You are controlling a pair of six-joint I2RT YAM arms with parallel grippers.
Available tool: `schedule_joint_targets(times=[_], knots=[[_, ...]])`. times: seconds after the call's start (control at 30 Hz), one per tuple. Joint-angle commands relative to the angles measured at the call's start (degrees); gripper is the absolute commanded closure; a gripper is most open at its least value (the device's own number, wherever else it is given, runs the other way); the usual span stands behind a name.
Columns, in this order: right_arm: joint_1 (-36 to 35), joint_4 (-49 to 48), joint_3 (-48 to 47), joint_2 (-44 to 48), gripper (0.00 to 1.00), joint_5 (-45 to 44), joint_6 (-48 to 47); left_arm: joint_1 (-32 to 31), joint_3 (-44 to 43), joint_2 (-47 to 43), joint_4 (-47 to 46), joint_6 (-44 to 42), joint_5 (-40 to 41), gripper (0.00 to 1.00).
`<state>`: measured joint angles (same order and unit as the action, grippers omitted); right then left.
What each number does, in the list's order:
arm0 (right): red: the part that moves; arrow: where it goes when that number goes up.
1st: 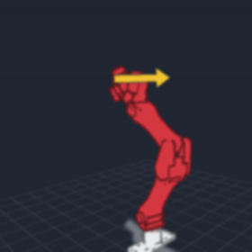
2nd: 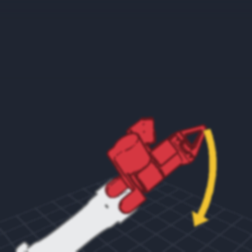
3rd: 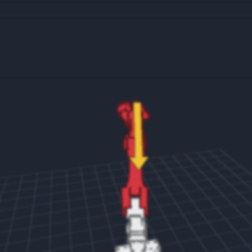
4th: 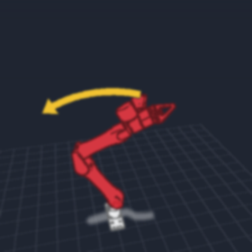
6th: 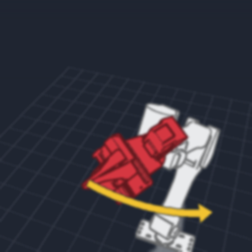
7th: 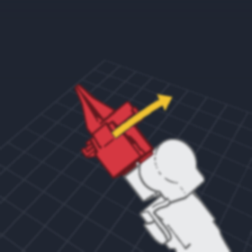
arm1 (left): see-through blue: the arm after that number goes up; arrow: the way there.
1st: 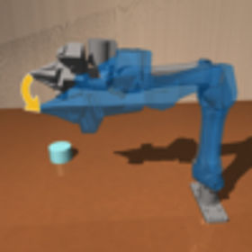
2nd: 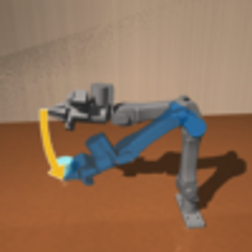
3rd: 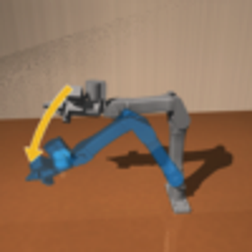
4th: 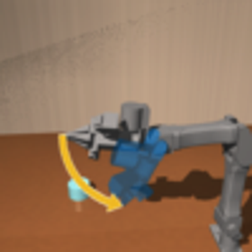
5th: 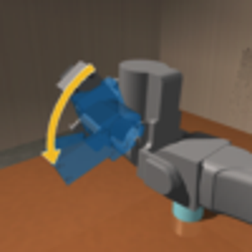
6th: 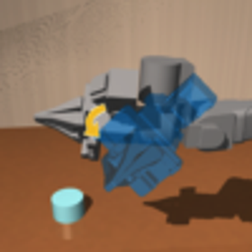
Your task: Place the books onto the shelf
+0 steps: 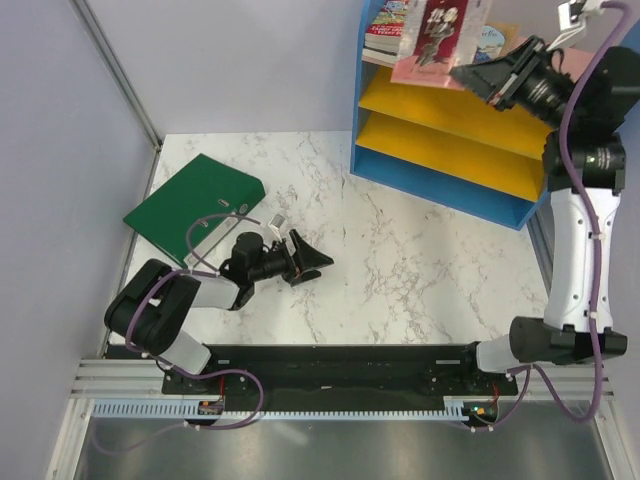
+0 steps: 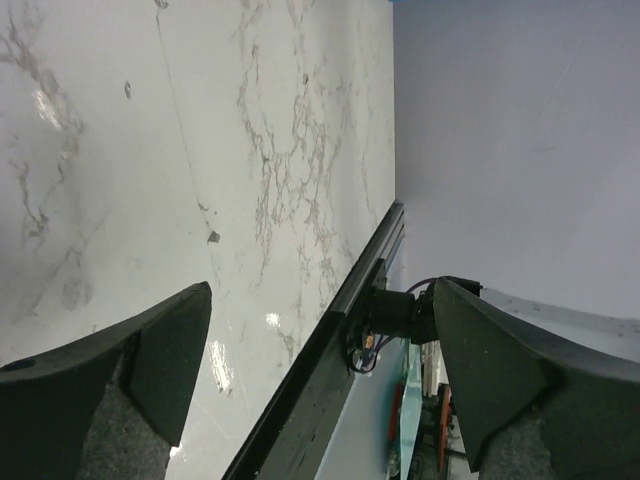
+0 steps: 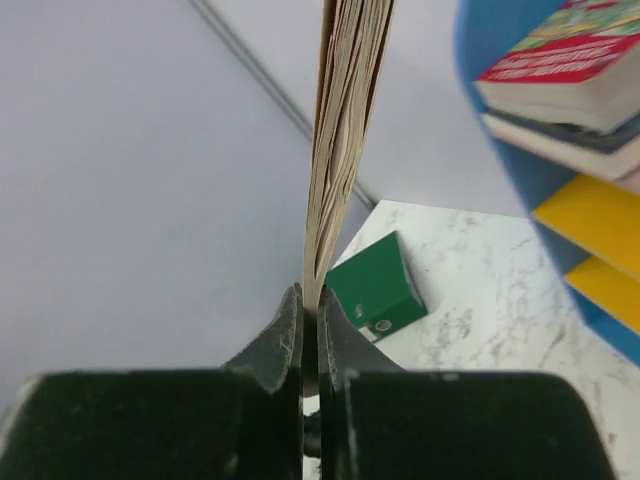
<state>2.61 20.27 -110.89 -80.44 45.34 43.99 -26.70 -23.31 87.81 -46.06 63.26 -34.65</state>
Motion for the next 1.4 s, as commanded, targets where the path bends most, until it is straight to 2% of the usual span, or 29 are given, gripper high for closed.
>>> schedule_joint_targets(times=[0.0, 0.17, 0.3, 0.47, 0.73, 0.97, 1.37], knots=[[6.4, 1.0, -9.4, -6.8, 1.0, 4.9, 2.9, -3.4, 1.2, 1.8, -5.9, -1.0, 0.0, 0.02], [11.1, -1.3, -12.1, -10.9, 1.0, 4.4, 5.4, -8.4, 1.2, 0.9, -6.8, 0.3, 0.5, 0.01], [13.6, -2.5, -14.3, -15.6, 1.0, 5.5, 7.8, -11.5, 0.5, -1.4, -3.5, -0.8, 1.9, 0.01], [16.5, -7.0, -18.0, -21.1, 1.0, 7.0, 12.5, -13.4, 0.6, -3.3, -2.7, -0.3, 2.4, 0.01], [18.4, -16.0, -17.7, -27.1, 1.0, 8.2, 22.1, -14.6, 1.8, -3.7, -1.5, -0.2, 4.3, 0.01], [18.4, -17.6, -17.9, -29.1, 1.0, 7.8, 24.7, -14.8, 2.1, -2.6, -1.6, -0.1, 4.7, 0.01], [18.0, -18.6, -10.8, -26.6, 1.0, 8.3, 25.6, -14.9, 2.0, -2.3, -1.6, 0.2, 4.9, 0.01]])
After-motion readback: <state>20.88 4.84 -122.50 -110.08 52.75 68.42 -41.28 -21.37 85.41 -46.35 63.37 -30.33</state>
